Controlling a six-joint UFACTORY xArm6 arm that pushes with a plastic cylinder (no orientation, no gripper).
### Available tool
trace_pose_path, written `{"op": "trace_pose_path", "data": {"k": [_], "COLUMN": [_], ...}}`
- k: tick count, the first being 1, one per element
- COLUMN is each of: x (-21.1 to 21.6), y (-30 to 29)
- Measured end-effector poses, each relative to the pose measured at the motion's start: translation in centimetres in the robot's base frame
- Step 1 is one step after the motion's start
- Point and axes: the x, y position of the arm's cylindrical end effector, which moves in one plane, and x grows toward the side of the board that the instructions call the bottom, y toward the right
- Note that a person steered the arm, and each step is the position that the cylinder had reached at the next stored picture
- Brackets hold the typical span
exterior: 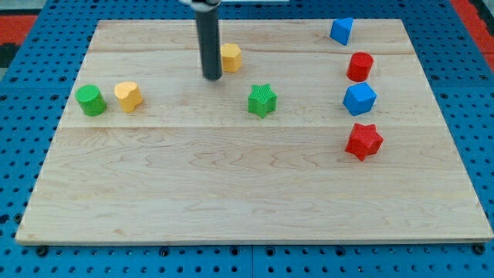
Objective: Move the yellow blocks towards the top left of the board
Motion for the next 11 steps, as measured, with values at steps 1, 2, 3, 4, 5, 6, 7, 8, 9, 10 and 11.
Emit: {"op": "trace_pose_path", "data": {"k": [1,2,3,4,5,6,7,8,9,10,11], "x": [7.0,5.2,-0.7,-4.7,-2.5,-5.1,-6.3,-5.6,-2.9,-1.3,-4.4], "y": [-8.1,-13.8,-8.3,-3.9,5.5,8.3,2.9,-0.6,12.1,20.2,27.2]}}
